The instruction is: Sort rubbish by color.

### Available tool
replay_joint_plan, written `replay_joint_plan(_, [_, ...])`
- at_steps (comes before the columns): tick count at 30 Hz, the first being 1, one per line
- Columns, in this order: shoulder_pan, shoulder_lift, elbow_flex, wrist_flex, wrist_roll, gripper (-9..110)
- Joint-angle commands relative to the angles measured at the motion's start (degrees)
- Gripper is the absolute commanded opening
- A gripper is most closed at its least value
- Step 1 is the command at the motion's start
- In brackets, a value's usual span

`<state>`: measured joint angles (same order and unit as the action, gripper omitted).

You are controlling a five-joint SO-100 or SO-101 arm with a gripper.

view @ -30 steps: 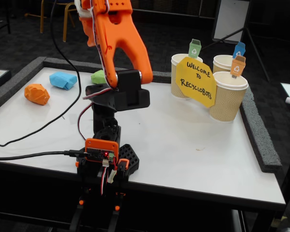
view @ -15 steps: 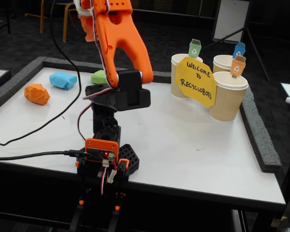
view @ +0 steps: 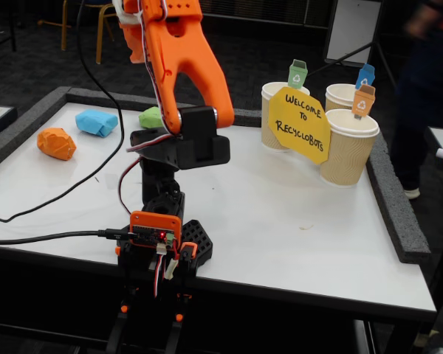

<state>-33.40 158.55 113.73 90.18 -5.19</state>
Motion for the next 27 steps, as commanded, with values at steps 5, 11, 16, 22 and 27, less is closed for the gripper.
replay_joint_plan(5, [-1.3, 0.4, -4.1, -2.6, 0.2, 9])
replay_joint_plan(11, [-0.4, 0.2, -2.6, -4.1, 0.2, 9])
replay_joint_plan(16, [0.3, -0.6, 1.1, -8.1, 0.2, 9])
replay_joint_plan(22, [-0.2, -2.3, 5.5, -12.2, 0.2, 9])
replay_joint_plan(27, [-1.5, -3.0, 7.6, -13.5, 0.2, 9])
